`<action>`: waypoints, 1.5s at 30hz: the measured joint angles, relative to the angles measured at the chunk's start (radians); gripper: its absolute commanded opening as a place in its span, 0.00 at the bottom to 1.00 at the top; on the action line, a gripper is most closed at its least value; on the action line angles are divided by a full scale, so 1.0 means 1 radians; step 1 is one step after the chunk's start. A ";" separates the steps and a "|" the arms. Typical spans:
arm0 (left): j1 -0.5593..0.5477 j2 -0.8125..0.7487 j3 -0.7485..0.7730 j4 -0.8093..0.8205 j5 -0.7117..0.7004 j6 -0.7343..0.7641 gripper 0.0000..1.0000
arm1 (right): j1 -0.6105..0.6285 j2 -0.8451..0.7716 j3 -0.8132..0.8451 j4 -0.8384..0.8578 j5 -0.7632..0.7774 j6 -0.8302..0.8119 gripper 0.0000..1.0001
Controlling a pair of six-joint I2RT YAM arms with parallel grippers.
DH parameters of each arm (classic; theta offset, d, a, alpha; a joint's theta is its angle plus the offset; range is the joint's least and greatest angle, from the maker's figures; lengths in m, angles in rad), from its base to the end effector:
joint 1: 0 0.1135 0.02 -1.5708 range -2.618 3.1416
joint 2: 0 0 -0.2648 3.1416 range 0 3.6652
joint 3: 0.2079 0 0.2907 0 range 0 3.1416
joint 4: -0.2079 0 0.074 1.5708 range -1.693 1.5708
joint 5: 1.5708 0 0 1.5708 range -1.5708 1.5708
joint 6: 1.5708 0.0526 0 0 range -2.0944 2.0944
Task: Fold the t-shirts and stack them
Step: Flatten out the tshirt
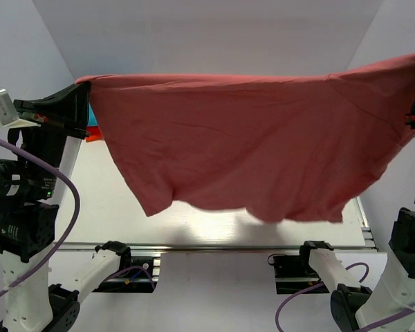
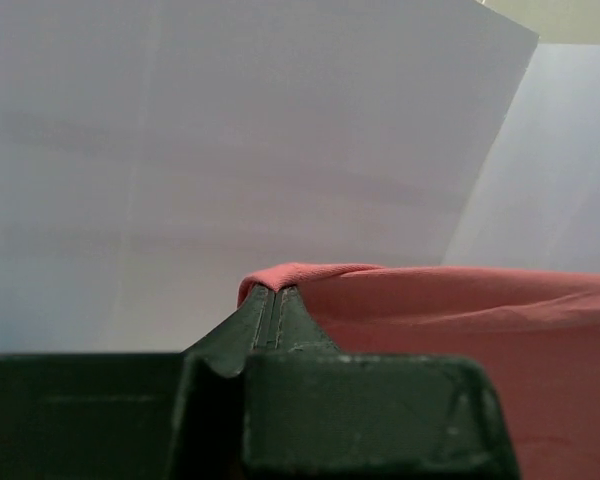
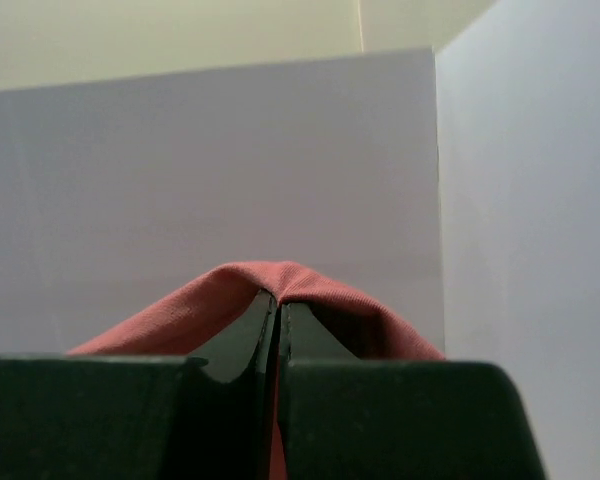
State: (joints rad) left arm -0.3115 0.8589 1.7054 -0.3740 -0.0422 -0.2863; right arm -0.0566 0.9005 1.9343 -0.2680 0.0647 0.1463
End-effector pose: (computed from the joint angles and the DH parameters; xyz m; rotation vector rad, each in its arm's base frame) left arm 0.0989 -0.0295 0.6244 -0.0243 1.1123 -0.5126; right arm 0.0404 -0.0057 0.6838 0.1424 0.7945 0.0587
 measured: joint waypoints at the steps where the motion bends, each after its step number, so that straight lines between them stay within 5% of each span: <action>1: 0.000 -0.001 0.005 -0.008 -0.001 0.006 0.00 | 0.000 0.000 0.020 0.000 0.000 -0.006 0.00; 22: 0.000 -0.019 0.127 -0.134 -0.033 0.125 0.00 | 0.000 0.015 0.067 0.039 -0.048 -0.104 0.00; 45: 0.002 -0.089 0.251 -0.228 0.071 0.095 0.00 | -0.001 -0.125 0.059 0.066 -0.087 -0.120 0.00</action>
State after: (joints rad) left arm -0.3096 0.7700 1.9568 -0.6018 0.0284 -0.1917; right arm -0.0578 0.7757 1.9930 -0.2024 -0.0219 0.0261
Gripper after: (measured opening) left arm 0.023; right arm 0.011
